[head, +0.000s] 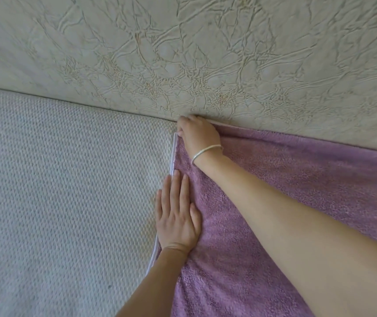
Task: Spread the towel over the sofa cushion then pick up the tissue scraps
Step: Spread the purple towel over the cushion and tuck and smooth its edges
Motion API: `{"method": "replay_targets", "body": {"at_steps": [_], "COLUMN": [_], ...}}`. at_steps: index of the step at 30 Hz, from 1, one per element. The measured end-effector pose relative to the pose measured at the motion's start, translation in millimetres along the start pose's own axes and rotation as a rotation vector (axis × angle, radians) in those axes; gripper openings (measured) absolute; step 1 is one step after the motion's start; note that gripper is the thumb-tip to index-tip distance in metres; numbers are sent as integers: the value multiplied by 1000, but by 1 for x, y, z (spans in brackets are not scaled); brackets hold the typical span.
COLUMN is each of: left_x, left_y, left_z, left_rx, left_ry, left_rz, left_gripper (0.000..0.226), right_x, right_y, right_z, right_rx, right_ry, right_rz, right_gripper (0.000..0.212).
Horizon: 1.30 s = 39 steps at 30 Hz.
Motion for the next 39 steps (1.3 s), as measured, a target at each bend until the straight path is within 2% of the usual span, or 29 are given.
{"method": "replay_targets", "body": {"at_steps": [5,7,10,13,18,25,29,34,39], "left_x": [0,0,-1,-3,-5,-7,6,28,55], "left_y": [-1,-1,2,5,11,29,56,74,96], "left_z": [1,1,1,-1,0,-24,-81,-173,-246], "left_rx": [0,-6,-23,-22,5,134,186,295,372], "left_ry": [1,-3,0,-3,-6,-27,16,-36,-38], "left_rz": [2,5,10,12,10,-31,-113,-76,-62], "left_gripper": [59,58,56,55,57,59,55,48,46], "right_x": [7,5,-10,-32,-46,-29,-9,26,59], "right_y": [5,6,3,7,-10,-26,-36,-81,-119], "right_z": [-12,-19,-39,-76,-126,-196,-242,-303,-355], "right_rx": [-143,-161,-176,-253,-97,-23,18,130,45], "right_ry": [34,24,-39,-132,-155,-157,-171,-137,-91], "right_rz": [192,181,60,0,-83,-121,-93,-39,-75], "right_gripper": [14,14,28,52,60,56,57,53,52]}}
Point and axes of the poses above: each hand's wrist, its own z-axis towards the middle knuckle, its own y-axis out of the back of the hand, x = y × z, the point moved 10 cm from there along z, towards the middle knuckle, and after that the axes turned 6 degrees about z, right-handed, at the moved point
